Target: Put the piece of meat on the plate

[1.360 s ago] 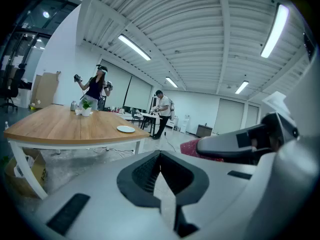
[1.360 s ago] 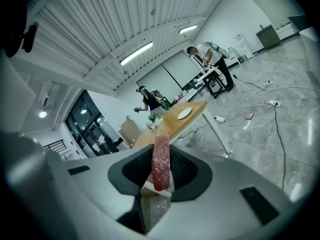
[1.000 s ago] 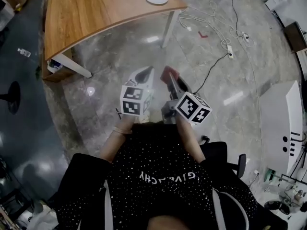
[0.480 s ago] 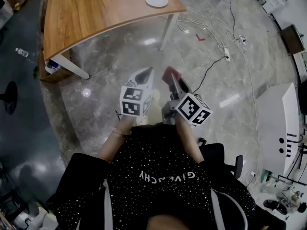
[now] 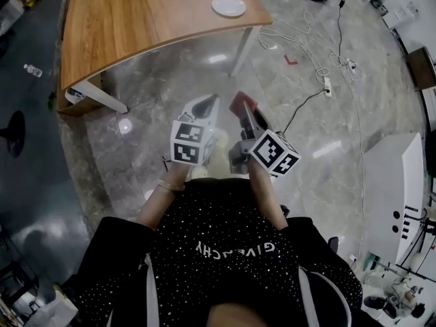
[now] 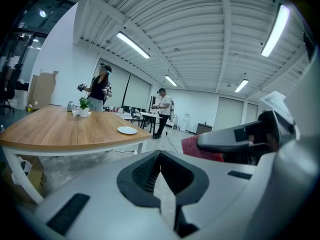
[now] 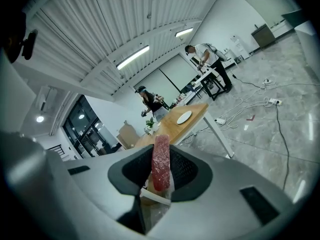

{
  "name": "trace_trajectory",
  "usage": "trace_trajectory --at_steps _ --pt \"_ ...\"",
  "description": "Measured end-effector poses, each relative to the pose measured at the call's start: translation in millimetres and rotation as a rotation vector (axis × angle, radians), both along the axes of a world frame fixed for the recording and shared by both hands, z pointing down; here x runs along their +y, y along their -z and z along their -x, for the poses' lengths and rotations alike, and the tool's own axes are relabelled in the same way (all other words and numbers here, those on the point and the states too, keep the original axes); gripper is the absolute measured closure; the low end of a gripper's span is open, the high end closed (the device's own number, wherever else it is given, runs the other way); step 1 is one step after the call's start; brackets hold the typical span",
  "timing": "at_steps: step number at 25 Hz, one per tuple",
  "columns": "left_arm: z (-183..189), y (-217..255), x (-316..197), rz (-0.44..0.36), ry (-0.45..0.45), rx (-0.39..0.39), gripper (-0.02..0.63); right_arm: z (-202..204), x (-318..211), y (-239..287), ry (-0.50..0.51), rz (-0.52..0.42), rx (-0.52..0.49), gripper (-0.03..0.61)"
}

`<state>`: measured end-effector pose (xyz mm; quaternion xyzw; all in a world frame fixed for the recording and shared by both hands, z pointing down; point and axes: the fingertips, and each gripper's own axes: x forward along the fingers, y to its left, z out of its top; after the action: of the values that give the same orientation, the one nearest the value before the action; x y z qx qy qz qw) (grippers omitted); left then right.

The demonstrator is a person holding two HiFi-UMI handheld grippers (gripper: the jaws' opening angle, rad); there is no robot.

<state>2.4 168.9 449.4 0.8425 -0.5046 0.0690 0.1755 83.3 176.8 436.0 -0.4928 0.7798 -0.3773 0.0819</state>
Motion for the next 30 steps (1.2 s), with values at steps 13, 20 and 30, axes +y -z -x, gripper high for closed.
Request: trace_trajectory --at_steps 13,20,30 --pt "-9 2 -116 -0.007 0.033 0.019 0.603 0 -121 -3 0.08 0.02 0.024 0.48" --pt "-19 3 -166 -0.017 0.048 0.009 0.603 -12 -173 -2 0.089 0.005 0.053 0.48" --pt "-34 -12 -210 0.002 0.065 0.009 0.603 -22 -219 -14 0.129 0.019 0.06 0.48"
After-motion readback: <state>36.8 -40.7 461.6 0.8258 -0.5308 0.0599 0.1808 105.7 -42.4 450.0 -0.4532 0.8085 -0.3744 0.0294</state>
